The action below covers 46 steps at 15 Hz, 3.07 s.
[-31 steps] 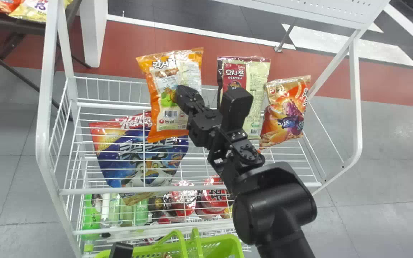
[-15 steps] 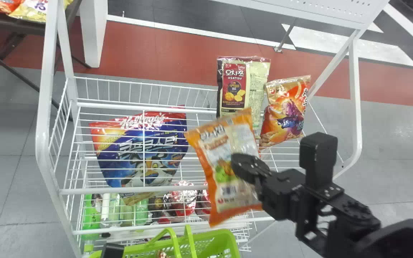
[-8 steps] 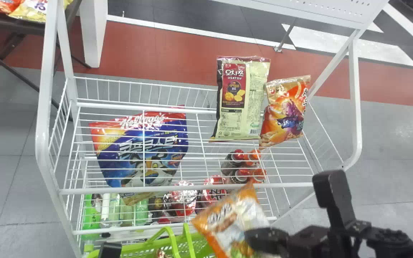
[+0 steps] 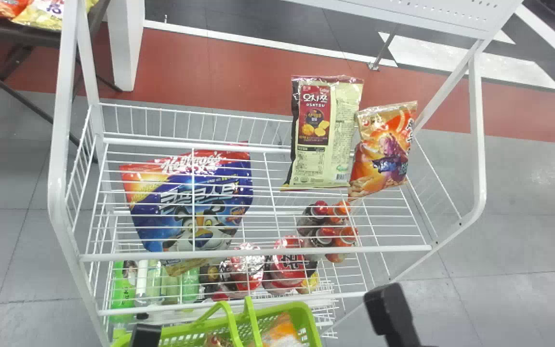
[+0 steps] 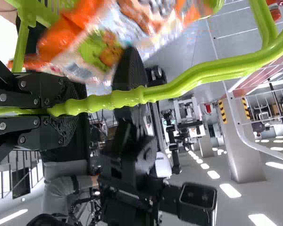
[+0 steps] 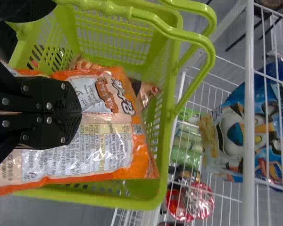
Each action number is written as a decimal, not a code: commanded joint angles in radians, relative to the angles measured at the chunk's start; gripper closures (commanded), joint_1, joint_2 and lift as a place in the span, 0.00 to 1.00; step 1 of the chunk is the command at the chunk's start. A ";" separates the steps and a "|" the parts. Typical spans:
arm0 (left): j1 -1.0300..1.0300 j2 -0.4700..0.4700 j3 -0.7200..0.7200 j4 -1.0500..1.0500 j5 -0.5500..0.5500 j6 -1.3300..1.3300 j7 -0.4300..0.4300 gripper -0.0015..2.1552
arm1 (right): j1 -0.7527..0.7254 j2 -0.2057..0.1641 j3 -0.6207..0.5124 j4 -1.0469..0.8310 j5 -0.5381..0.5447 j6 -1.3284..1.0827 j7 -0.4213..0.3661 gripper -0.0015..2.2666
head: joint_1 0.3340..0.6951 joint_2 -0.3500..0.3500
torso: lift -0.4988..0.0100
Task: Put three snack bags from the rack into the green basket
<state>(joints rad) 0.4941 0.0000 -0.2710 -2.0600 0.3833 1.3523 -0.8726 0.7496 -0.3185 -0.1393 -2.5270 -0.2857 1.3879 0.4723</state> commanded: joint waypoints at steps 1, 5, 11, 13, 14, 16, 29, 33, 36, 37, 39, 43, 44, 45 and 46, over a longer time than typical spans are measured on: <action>0.006 -0.003 -0.002 -0.008 -0.003 0.000 0.000 0.59 | -0.041 -0.002 0.101 0.096 0.017 -0.103 -0.003 0.99 | 1.00 0.00 | 0.98; 0.024 -0.003 -0.002 -0.022 -0.004 -0.003 -0.003 0.59 | -0.125 -0.005 0.213 0.267 0.063 -0.309 -0.008 0.99 | 1.00 0.00 | 0.98; 0.026 -0.003 -0.011 -0.022 -0.015 -0.003 -0.002 0.59 | -0.168 -0.013 0.345 0.416 0.100 -0.477 0.035 0.99 | 1.00 0.00 | 0.98; 0.031 -0.003 -0.010 -0.025 -0.014 -0.003 -0.003 0.59 | -0.173 -0.033 0.371 0.416 0.143 -0.444 0.038 0.85 | 1.00 0.00 | 0.98; 0.031 -0.003 -0.008 -0.026 -0.014 -0.006 -0.003 0.59 | -0.170 -0.040 0.363 0.398 0.137 -0.419 0.042 0.72 | 1.00 0.00 | 0.98; 0.035 -0.003 -0.008 -0.028 -0.014 -0.009 -0.006 0.59 | -0.134 -0.037 0.271 0.295 0.094 -0.284 0.071 0.06 | 1.00 0.00 | 0.98; 0.055 -0.003 -0.019 -0.048 -0.030 -0.025 -0.002 0.59 | -0.119 0.091 -0.241 0.142 -0.124 -0.511 0.100 0.03 | 1.00 0.00 | 0.98; 0.058 -0.003 -0.019 -0.049 -0.035 -0.031 0.003 0.59 | -0.194 0.091 -0.253 0.274 -0.121 -0.864 -0.027 0.03 | 1.00 0.00 | 0.98; 0.058 -0.003 -0.024 -0.055 -0.043 -0.031 0.004 0.59 | -0.311 0.088 -0.250 0.448 -0.096 -1.076 -0.087 0.03 | 1.00 0.00 | 0.98; 0.058 -0.003 -0.024 -0.055 -0.044 -0.028 0.003 0.59 | -0.349 0.079 -0.250 0.496 -0.089 -1.091 -0.106 0.03 | 1.00 0.00 | 0.98; 0.057 -0.003 -0.024 -0.055 -0.047 -0.021 0.000 0.59 | -0.412 0.058 -0.247 0.574 -0.062 -1.091 -0.147 0.03 | 1.00 0.00 | 0.98; 0.041 -0.003 -0.030 -0.054 -0.050 0.009 0.000 0.59 | -0.526 0.029 -0.247 0.766 0.007 -1.122 -0.189 0.03 | 1.00 0.00 | 0.98; 0.041 -0.003 -0.030 -0.054 -0.050 0.012 0.001 0.59 | -0.541 0.019 -0.241 0.798 0.016 -1.152 -0.198 0.03 | 1.00 0.00 | 0.98; 0.038 -0.003 -0.033 -0.051 -0.052 0.015 0.003 0.59 | -0.556 0.006 -0.235 0.829 0.016 -1.158 -0.199 0.03 | 1.00 0.00 | 0.98; 0.035 -0.003 -0.036 -0.048 -0.055 0.018 0.004 0.59 | -0.573 -0.001 -0.232 0.852 0.020 -1.158 -0.199 0.03 | 1.00 0.00 | 0.98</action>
<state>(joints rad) 0.5327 0.0000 -0.3032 -2.1111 0.3315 1.3671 -0.8695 0.1992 -0.3076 -0.3766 -1.7123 -0.2718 0.2374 0.2728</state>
